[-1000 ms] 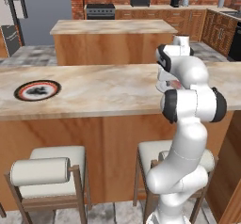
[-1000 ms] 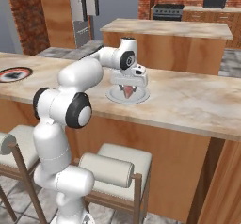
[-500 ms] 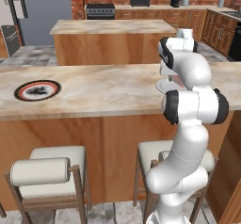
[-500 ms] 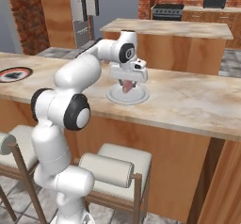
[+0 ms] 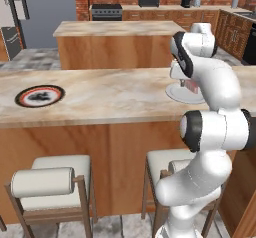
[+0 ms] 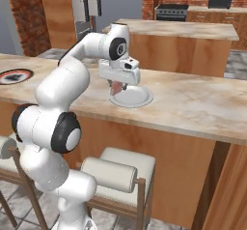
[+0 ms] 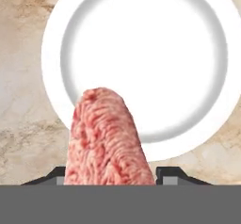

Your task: Transport the steak and squash to the fridge. Place the steak on the rack containing meat and place the squash on the rack containing the vegetable, ensuring meats and vegetables are on different racks.

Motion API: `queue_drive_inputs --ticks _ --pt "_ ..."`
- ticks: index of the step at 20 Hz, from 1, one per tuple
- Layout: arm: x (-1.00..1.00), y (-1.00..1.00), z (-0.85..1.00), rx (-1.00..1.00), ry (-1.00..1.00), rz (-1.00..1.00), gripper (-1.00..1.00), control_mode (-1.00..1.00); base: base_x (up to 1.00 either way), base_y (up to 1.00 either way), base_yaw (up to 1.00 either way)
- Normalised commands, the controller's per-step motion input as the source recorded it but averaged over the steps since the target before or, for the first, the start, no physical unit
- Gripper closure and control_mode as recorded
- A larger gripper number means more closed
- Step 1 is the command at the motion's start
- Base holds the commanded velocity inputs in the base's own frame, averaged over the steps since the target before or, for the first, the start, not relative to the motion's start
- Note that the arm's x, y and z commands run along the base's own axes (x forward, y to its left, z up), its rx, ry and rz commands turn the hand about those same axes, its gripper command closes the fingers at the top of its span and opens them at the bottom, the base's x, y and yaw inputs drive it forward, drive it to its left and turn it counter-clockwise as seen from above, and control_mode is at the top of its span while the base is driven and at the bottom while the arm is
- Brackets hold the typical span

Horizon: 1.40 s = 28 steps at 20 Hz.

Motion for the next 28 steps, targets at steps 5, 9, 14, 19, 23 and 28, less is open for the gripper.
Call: queue_drive_inputs --ticks 5,9,14,19,23,28 --pt "-1.0 0.27 0.53 0.0 -0.3 -0.01 1.0 -1.0 0.0 0.0 0.0" --pt "-1.0 0.24 0.37 0.01 -0.18 0.0 1.0 -1.0 0.0 0.0 0.0" --pt "-1.0 0.19 0.21 0.01 -0.2 0.0 1.0 -1.0 0.0 0.0 0.0" --pt "-0.96 0.07 0.6 0.01 -0.23 0.0 1.0 -1.0 0.0 0.0 0.0" --pt "-0.67 0.15 0.64 0.04 -0.07 0.0 1.0 -1.0 0.0 0.0 0.0" --pt "-0.48 0.19 0.63 0.0 -0.12 0.0 1.0 -1.0 0.0 0.0 0.0"
